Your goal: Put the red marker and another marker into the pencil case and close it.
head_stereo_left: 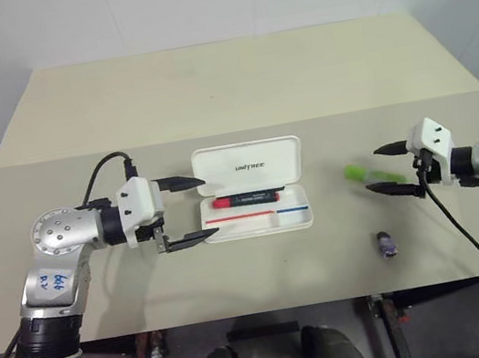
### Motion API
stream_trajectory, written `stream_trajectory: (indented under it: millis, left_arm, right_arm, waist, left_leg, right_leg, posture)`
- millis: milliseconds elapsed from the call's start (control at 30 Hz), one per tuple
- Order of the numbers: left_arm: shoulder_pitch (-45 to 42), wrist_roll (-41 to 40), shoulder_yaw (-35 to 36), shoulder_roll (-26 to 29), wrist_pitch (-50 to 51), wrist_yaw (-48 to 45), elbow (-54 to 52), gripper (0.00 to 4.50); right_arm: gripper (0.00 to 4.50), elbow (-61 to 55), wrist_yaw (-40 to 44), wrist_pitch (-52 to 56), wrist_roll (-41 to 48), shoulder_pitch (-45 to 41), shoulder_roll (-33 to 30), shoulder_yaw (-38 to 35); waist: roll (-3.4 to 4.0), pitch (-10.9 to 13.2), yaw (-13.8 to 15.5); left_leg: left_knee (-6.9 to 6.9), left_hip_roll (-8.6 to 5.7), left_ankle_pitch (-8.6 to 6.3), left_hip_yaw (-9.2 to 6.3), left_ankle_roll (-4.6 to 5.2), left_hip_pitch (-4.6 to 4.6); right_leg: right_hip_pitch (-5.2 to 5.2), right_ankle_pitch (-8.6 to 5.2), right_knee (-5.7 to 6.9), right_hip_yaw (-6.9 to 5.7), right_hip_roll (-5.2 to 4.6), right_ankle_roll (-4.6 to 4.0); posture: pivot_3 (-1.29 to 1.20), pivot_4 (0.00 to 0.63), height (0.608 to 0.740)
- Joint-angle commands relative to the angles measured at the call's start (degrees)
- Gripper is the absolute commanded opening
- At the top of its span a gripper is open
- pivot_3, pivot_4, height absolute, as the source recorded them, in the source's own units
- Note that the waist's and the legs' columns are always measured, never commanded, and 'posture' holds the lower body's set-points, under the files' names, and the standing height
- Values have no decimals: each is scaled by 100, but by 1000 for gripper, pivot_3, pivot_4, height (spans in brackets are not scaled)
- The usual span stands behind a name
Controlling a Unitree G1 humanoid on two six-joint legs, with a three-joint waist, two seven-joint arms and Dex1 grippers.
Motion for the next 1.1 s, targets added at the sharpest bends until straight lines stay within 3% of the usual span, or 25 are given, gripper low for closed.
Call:
stream_trajectory:
  millis: [33,133,233,500,700,933,1100]
  left_arm:
    - [61,-351,333,148,184,79,-379,4461]
    - [94,-504,442,181,353,130,-514,4461]
    - [193,-590,587,282,420,117,-593,4500]
    - [271,-614,629,335,485,171,-668,4500]
    - [222,-527,470,284,403,130,-578,4500]
    - [268,-492,461,369,175,-25,-267,4500]
    - [464,-621,683,430,273,-53,-39,4500]
  right_arm:
    - [4500,640,85,-122,-332,-375,30,157]
    - [4500,1014,120,-90,-566,-555,56,282]
    - [3860,1226,286,-71,-800,-618,106,446]
    - [1172,1155,641,-272,-699,-640,335,387]
    - [1094,925,395,-389,-643,-566,424,303]
    - [1094,104,653,-242,-163,-645,312,-63]
    - [1094,-1805,1152,671,455,-171,153,-131]
  waist:
    - [0,0,-8]
    - [0,0,-13]
    - [0,0,-17]
    - [-10,-5,-120]
    - [-10,-5,-133]
    - [1,1,-149]
    - [3,2,-120]
  left_leg:
    - [-1,0,2,0,-4,1]
    - [-3,0,1,4,-7,0]
    - [2,0,1,7,-8,2]
    - [11,0,0,11,-2,13]
    - [1,6,3,10,-8,18]
    - [0,7,1,31,-11,15]
    - [0,7,-2,33,-10,10]
  right_leg:
    - [0,0,0,1,0,0]
    - [-2,0,-2,4,0,0]
    - [-1,1,0,7,0,2]
    - [10,21,-2,12,0,-1]
    - [7,20,5,13,7,-3]
    - [-8,21,4,28,7,-2]
    - [-13,21,5,30,6,-1]
  posture:
    - [0,150,740]
    - [0,150,740]
    - [0,150,740]
    - [0,150,740]
    - [0,150,740]
    - [0,150,740]
    - [0,150,740]
